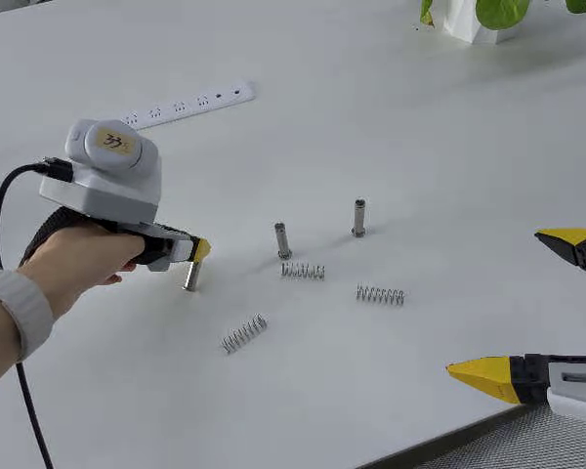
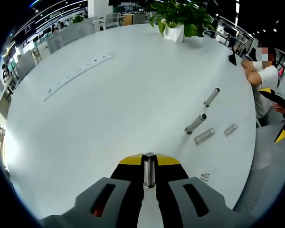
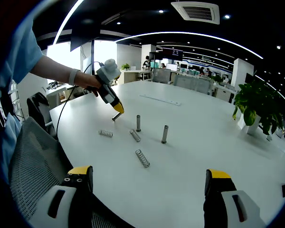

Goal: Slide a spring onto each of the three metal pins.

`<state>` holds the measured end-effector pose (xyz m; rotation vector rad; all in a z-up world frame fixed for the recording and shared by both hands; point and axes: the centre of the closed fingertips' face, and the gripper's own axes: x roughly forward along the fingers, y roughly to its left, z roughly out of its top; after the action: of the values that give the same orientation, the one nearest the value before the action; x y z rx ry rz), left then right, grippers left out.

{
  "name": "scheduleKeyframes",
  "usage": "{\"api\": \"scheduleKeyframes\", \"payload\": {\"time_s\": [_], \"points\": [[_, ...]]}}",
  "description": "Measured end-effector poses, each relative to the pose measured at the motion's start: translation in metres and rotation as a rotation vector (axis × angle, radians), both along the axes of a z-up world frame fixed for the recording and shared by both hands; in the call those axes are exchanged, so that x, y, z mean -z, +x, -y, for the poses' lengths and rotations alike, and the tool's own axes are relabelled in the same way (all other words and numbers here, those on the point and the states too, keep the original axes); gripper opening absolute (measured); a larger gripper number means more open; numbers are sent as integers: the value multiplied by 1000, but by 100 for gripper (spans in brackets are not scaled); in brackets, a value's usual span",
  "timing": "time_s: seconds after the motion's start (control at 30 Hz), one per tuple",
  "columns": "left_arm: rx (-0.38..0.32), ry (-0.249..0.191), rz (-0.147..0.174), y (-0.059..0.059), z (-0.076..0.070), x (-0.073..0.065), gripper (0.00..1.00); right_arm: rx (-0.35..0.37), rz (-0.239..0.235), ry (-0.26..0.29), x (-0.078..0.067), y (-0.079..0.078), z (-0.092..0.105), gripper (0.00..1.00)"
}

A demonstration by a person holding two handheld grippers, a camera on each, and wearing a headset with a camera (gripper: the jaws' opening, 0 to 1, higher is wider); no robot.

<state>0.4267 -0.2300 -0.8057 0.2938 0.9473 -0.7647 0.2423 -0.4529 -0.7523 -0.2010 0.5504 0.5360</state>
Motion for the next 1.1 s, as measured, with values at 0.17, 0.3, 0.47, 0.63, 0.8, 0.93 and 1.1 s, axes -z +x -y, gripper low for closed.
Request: {"api": "scheduleKeyframes", "payload": {"time_s": [0.17, 0.3, 0.47, 0.63, 0.8, 0.93, 1.1], "points": [[-2, -8, 8, 0, -1, -3, 4, 0, 2, 0, -1, 1, 0, 98], [-2, -10, 11, -1, -2, -5, 4, -2, 2, 1, -1, 0, -1, 98], [-6, -21, 14, -3, -3, -9, 4, -6, 0, 0, 0, 0, -2, 98], [-14, -28, 16, -4, -6, -11, 4, -12, -3, -1, 0, 1, -4, 98], [-9, -30, 22, -7, -5, -12, 4, -19, -2, -2, 0, 1, -6, 98], [-7, -35, 27, -9, -6, -15, 4, -21, 1, -1, -1, 2, -7, 99], [-6, -35, 28, -11, -7, -13, 4, -25, -1, -5, 0, 2, -7, 99]]}}
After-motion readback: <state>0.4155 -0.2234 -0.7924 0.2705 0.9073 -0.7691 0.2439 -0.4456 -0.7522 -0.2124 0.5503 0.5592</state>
